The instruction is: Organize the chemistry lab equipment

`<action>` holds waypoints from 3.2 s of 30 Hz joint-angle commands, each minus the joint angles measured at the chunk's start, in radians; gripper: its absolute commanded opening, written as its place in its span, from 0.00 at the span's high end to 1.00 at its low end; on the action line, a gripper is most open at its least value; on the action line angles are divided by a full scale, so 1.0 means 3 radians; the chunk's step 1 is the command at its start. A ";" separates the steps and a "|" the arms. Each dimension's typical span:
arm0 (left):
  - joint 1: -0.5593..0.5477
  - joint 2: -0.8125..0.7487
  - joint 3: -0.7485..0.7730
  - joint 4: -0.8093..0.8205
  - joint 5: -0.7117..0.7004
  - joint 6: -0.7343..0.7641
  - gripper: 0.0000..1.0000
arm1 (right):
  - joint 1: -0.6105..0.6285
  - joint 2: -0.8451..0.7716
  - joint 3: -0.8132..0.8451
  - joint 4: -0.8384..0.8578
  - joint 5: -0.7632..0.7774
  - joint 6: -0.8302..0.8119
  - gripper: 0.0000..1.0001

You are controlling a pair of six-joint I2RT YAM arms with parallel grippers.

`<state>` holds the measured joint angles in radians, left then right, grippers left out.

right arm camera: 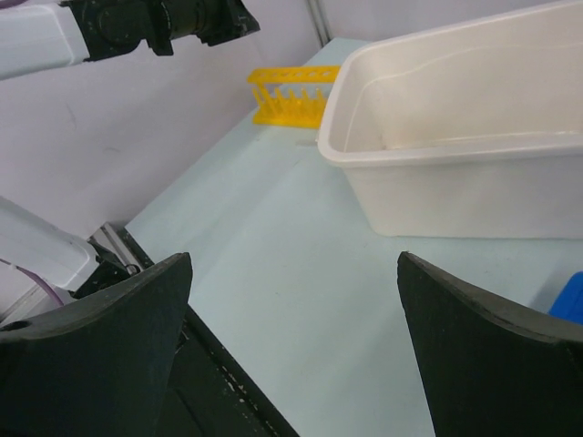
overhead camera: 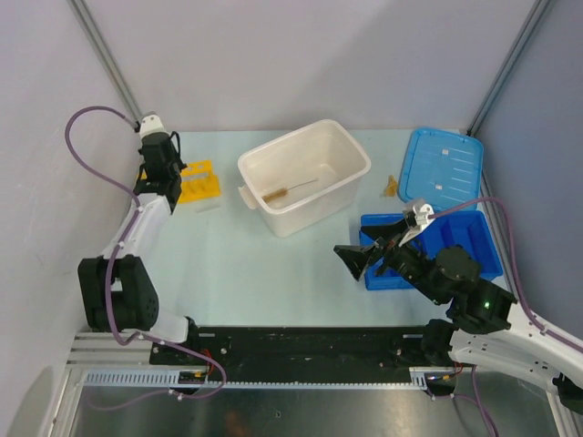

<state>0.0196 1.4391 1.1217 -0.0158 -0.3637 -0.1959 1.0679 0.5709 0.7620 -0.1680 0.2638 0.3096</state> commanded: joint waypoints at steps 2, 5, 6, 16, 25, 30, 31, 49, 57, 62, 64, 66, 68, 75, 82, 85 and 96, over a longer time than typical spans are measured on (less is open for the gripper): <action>0.0128 0.0169 0.0274 0.0322 -0.0099 0.0114 1.00 | 0.0019 -0.0017 -0.0044 -0.0064 0.0099 0.0086 0.01; 0.0179 0.0278 0.0284 0.0341 0.0078 0.0030 1.00 | 0.0023 0.0006 -0.0055 -0.0029 0.0099 0.0093 0.01; 0.0184 0.0330 0.0292 0.0343 0.0113 0.0006 1.00 | 0.0021 0.0020 -0.0058 -0.0018 0.0103 0.0093 0.01; 0.0190 0.0608 0.0313 0.0342 0.0225 -0.0056 1.00 | 0.0022 0.0056 -0.0060 0.0028 0.0133 0.0083 0.01; 0.0189 0.0796 0.0309 0.0343 0.0217 -0.0013 1.00 | 0.0025 0.0108 -0.0061 0.0067 0.0133 0.0065 0.01; 0.0189 0.0811 0.0295 0.0344 0.0228 -0.0025 1.00 | 0.0025 0.0076 -0.0060 0.0038 0.0166 0.0069 0.01; 0.0190 0.0819 0.0290 0.0344 0.0229 -0.0029 1.00 | 0.0025 0.0074 -0.0060 0.0036 0.0173 0.0068 0.01; 0.0185 0.1036 0.0311 0.0344 0.0252 -0.0032 0.99 | 0.0025 0.0068 -0.0060 -0.0014 0.0278 0.0107 0.01; 0.0185 0.1094 0.0275 0.0317 0.0316 -0.0063 0.66 | 0.0024 0.0084 -0.0060 0.0013 0.0296 0.0098 0.01; 0.0184 0.0913 0.0279 0.0242 0.0355 -0.0188 0.40 | 0.0022 0.0046 -0.0060 -0.0003 0.0322 0.0098 0.01; 0.0185 0.0796 0.0326 0.0133 0.0351 -0.0304 0.32 | 0.0021 0.0042 -0.0060 -0.0009 0.0325 0.0098 0.01; 0.0185 0.0670 0.0427 -0.0179 0.0311 -0.0477 0.28 | 0.0019 0.0040 -0.0060 -0.0015 0.0324 0.0107 0.01; 0.0182 0.0531 0.0493 -0.0458 0.0242 -0.0680 0.27 | 0.0019 0.0044 -0.0060 -0.0034 0.0330 0.0126 0.01; 0.0180 -0.0048 0.0061 -0.0925 0.0126 -0.1694 0.32 | 0.0019 0.0005 -0.0060 -0.0080 0.0326 0.0151 0.01; 0.0158 -0.0157 -0.0310 -0.1364 0.0262 -0.3001 0.48 | 0.0018 -0.0123 -0.0065 -0.0250 0.0384 0.0215 0.01; 0.0114 -0.0041 -0.0304 -0.1456 0.0330 -0.3224 0.55 | 0.0016 -0.0161 -0.0075 -0.0302 0.0407 0.0244 0.01; 0.0047 0.0619 -0.0006 -0.1583 0.0244 -0.3696 0.67 | 0.0019 -0.0311 -0.0101 -0.0353 0.0395 0.0278 0.01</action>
<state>0.0391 1.5585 1.0401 -0.4759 -0.2657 -1.2293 1.0706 0.4995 0.7326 -0.2790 0.3603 0.3779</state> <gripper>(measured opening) 0.332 0.993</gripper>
